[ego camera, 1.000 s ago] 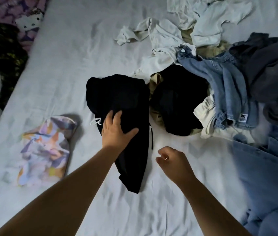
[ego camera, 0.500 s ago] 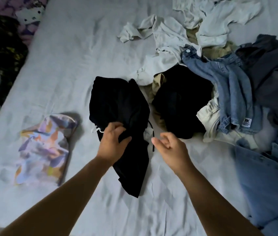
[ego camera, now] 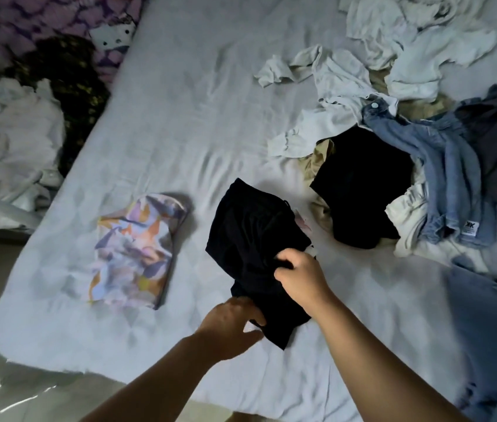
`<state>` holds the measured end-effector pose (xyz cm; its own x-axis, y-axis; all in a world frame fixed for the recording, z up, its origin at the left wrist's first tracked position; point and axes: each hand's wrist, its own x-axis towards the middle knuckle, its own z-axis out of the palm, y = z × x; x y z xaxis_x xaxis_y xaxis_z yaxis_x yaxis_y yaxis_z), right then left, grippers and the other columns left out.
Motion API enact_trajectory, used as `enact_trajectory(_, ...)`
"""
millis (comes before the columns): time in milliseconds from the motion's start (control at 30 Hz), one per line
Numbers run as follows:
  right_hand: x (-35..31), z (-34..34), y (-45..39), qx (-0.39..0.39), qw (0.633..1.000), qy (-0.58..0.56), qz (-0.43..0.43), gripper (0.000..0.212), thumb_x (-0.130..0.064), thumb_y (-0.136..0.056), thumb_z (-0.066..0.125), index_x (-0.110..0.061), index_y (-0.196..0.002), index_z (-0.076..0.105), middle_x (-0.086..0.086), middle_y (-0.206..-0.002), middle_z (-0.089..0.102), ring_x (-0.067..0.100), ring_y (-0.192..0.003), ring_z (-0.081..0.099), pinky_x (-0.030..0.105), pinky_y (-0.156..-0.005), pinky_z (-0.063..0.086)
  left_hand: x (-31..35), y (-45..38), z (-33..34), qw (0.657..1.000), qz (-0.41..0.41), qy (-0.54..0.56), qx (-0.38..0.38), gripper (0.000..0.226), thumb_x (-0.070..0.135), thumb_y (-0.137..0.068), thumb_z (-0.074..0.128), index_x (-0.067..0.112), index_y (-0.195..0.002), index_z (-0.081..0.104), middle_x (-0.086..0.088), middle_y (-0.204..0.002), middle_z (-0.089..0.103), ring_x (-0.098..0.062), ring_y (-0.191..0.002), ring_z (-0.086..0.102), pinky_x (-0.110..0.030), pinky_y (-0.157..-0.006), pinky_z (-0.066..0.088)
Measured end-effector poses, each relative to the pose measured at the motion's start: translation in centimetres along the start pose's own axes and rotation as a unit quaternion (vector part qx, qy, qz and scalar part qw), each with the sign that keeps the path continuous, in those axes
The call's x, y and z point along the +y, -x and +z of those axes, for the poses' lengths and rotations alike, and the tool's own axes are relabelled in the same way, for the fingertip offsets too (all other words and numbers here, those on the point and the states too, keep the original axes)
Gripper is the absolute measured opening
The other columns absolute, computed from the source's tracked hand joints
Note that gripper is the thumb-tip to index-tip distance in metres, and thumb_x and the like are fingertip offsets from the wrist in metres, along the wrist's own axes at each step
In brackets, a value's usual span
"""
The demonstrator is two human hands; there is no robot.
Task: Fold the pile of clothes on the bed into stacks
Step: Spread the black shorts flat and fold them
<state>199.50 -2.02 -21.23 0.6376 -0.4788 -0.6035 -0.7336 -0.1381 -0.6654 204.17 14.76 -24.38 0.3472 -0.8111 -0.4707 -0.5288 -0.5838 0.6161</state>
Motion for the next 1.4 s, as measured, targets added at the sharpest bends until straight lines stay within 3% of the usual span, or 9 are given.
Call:
enact_trajectory(100,0.5,-0.1,2.2,-0.016,0.989,0.145,-0.015,0.021,-0.005,-0.081,0.051,-0.021,-0.083,0.063,-0.007,-0.081,0.061,0.016,-0.077,0.056,0.027,-0.071,0.043,-1.5,0.8,-1.4,0.997,-0.057,-0.006,0.053,0.021,0.03,-0.088,0.061,0.026,-0.109,0.064,0.011,-0.115,0.06,-0.008,-0.108,0.055,-0.02,-0.09,0.041)
enact_trajectory(267,1.9,-1.6,4.4,0.019,0.905,0.411,0.11,0.023,-0.02,-0.09,0.046,-0.019,-0.109,0.06,0.002,-0.114,0.057,0.024,-0.112,0.051,0.034,-0.093,0.035,-3.1,0.5,-3.9,0.992,-0.099,-0.032,0.069,0.021,0.032,-0.089,0.06,0.027,-0.109,0.063,0.007,-0.114,0.06,-0.011,-0.105,0.057,-0.021,-0.087,0.041)
enact_trajectory(533,2.0,-2.1,1.2,0.221,0.939,0.259,0.057,0.043,-0.037,-0.091,0.05,-0.008,-0.123,0.047,0.011,-0.123,0.052,0.03,-0.111,0.049,0.036,-0.084,0.04,-2.8,-6.3,-8.0,0.982,-0.117,0.053,0.139,0.02,0.021,-0.082,0.068,0.017,-0.102,0.07,-0.002,-0.104,0.066,-0.019,-0.097,0.062,-0.028,-0.089,0.047)
enact_trajectory(700,6.1,-2.9,-3.2,0.166,0.935,0.308,0.052,0.051,-0.034,-0.089,0.054,-0.012,-0.132,0.042,0.008,-0.142,0.04,0.029,-0.129,0.035,0.041,-0.098,0.035,-1.3,-13.1,-8.0,0.983,-0.068,-0.006,0.172,0.044,0.028,-0.088,0.061,0.021,-0.13,0.052,0.0,-0.144,0.037,-0.019,-0.134,0.032,-0.029,-0.109,0.026)
enact_trajectory(833,9.9,-3.7,-5.3,0.033,0.938,0.325,0.118,0.074,-0.042,-0.088,0.053,-0.02,-0.148,0.017,0.003,-0.153,0.024,0.029,-0.143,0.012,0.048,-0.113,0.015,-1.9,-17.3,-7.8,0.983,-0.088,-0.158,0.035,0.069,0.026,-0.087,0.053,0.026,-0.148,0.022,0.002,-0.158,0.009,-0.022,-0.146,-0.004,-0.045,-0.118,0.003)
enact_trajectory(933,11.7,-3.7,-5.3,0.018,0.935,0.321,0.147,0.069,-0.048,-0.082,0.06,-0.018,-0.137,0.032,0.006,-0.136,0.044,0.03,-0.132,0.034,0.044,-0.106,0.026,-2.3,-18.5,-7.3,0.956,-0.061,-0.284,-0.039,0.068,0.031,-0.088,0.05,0.029,-0.148,0.019,0.002,-0.155,0.018,-0.023,-0.145,-0.004,-0.056,-0.111,-0.011)
enact_trajectory(1100,11.5,-4.3,-3.1,0.077,0.952,0.288,0.075,0.02,-0.031,-0.084,0.06,-0.02,-0.086,0.042,-0.001,-0.079,0.056,0.027,-0.096,0.057,0.03,-0.071,0.038,-1.8,-18.1,-8.9,0.925,0.001,-0.379,-0.025,0.032,0.032,-0.083,0.059,0.031,-0.114,0.049,0.005,-0.117,0.048,-0.017,-0.122,0.042,-0.06,-0.11,-0.009)
enact_trajectory(1267,8.8,-6.4,-1.0,0.066,0.966,0.247,0.024,0.034,-0.021,-0.089,0.061,-0.016,-0.122,0.059,0.006,-0.113,0.063,0.025,-0.11,0.057,0.028,-0.086,0.044,-1.0,-15.8,-9.8,0.937,0.028,-0.341,-0.064,0.03,0.028,-0.086,0.055,0.029,-0.115,0.051,0.003,-0.144,0.035,-0.018,-0.137,0.028,-0.044,-0.114,0.015)
enact_trajectory(1400,5.8,-7.9,1.2,0.137,0.937,0.287,-0.141,0.007,0.0,-0.075,0.065,-0.005,-0.076,0.06,0.014,-0.083,0.057,0.033,-0.082,0.058,0.031,-0.064,0.044,2.1,-13.2,-9.3,0.975,0.073,-0.208,0.003,0.066,0.026,-0.09,0.055,0.031,-0.147,0.022,0.001,-0.156,0.016,-0.021,-0.14,0.024,-0.038,-0.115,0.02)
